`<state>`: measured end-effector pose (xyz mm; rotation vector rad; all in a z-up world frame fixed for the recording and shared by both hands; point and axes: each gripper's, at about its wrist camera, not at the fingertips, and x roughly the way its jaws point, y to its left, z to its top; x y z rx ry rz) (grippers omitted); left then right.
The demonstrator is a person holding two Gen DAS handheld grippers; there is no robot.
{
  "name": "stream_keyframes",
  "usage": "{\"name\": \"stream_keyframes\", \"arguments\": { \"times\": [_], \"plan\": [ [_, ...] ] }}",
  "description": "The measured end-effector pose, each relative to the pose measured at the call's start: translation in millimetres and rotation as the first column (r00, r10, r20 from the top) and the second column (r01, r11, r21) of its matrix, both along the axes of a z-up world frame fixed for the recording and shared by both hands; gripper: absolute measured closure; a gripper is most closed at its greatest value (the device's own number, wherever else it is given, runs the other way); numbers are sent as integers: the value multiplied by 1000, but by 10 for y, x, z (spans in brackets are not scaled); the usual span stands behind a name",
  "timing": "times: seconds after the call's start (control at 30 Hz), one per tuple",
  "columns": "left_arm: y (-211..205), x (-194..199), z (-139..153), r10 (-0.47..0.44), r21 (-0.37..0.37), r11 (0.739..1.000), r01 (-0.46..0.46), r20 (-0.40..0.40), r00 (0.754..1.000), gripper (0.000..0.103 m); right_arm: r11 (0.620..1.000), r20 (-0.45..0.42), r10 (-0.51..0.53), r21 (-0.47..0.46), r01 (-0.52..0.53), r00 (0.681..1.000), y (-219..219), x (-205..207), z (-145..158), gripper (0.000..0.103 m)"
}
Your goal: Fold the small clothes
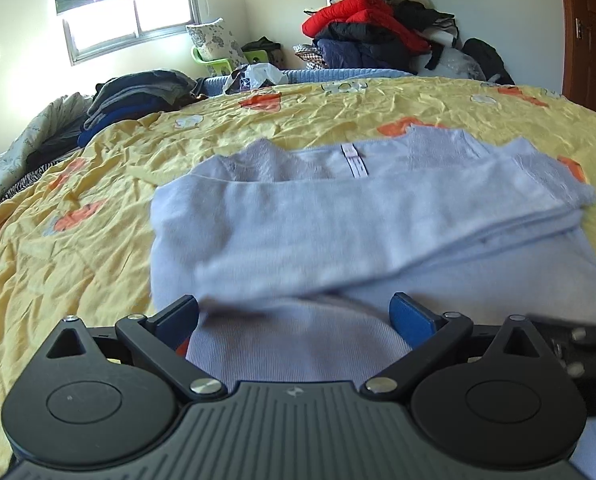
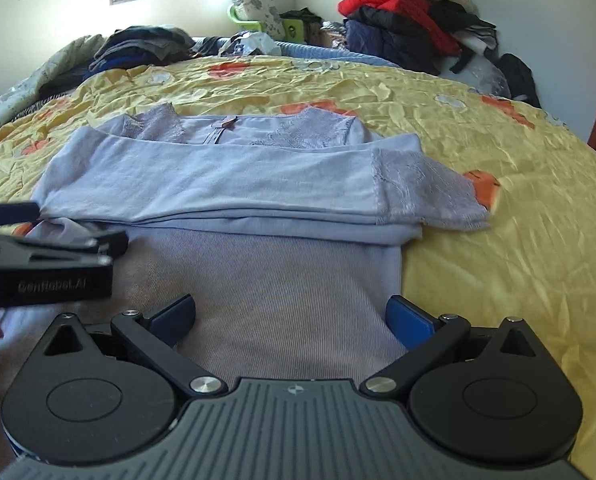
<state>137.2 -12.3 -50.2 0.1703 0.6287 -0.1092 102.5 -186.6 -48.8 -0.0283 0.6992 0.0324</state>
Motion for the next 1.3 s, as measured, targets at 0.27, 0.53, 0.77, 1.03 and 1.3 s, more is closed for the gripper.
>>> {"name": "stream_keyframes", "arguments": {
  "times": [0.27, 0.53, 0.77, 1.03, 1.3],
  "plan": [
    [226, -54, -41, 17, -139, 990, -25, -54, 998, 0, 1000, 56, -18, 1, 18, 998, 2, -121, -63, 0],
    [193, -91, -47, 27, -127, 991, -32, -44, 999, 0, 1000, 56, -22, 2, 22, 998, 3, -107, -64, 0],
    [198, -95, -47, 27, -129, 991, -32, -45, 999, 0, 1000, 55, -22, 1, 22, 998, 2, -109, -64, 0],
    [201, -99, -48, 33, -125, 991, -39, -45, 998, 0, 1000, 56, -21, 1, 21, 998, 1, -107, -64, 0],
    [205, -130, -51, 46, -127, 991, -50, -40, 998, 0, 1000, 56, -22, 2, 22, 998, 4, -114, -62, 0]
  ]
}}
